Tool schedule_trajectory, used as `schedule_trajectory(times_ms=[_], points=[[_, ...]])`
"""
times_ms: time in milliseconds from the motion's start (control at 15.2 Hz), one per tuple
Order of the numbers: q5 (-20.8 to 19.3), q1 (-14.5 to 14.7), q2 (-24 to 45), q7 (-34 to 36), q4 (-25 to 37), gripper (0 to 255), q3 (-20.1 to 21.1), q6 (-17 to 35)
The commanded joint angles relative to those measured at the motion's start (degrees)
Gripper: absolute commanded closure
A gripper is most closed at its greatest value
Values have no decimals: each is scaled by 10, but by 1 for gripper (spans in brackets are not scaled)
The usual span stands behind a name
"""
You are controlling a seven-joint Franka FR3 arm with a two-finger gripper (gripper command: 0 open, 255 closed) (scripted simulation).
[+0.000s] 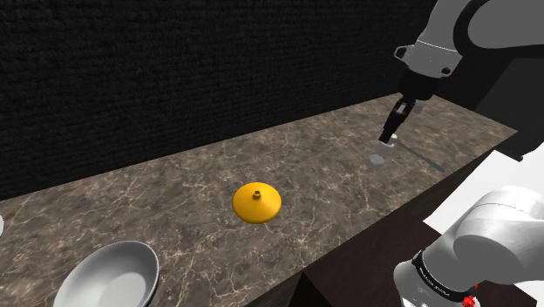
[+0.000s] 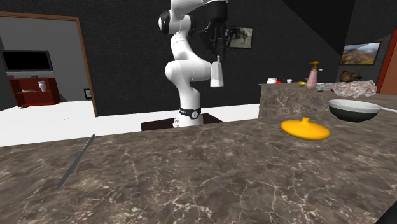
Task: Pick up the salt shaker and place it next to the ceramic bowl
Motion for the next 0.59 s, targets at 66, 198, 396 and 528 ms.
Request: schedule_trajectory(times_ms=[66, 198, 396, 528], points=[[32, 19, 24, 42, 9, 255, 42, 19], [51, 29, 42, 68, 19, 255, 69, 30], [75, 42, 73, 106, 40, 255, 107, 47], [88, 50, 97, 131, 56, 255, 133, 58]])
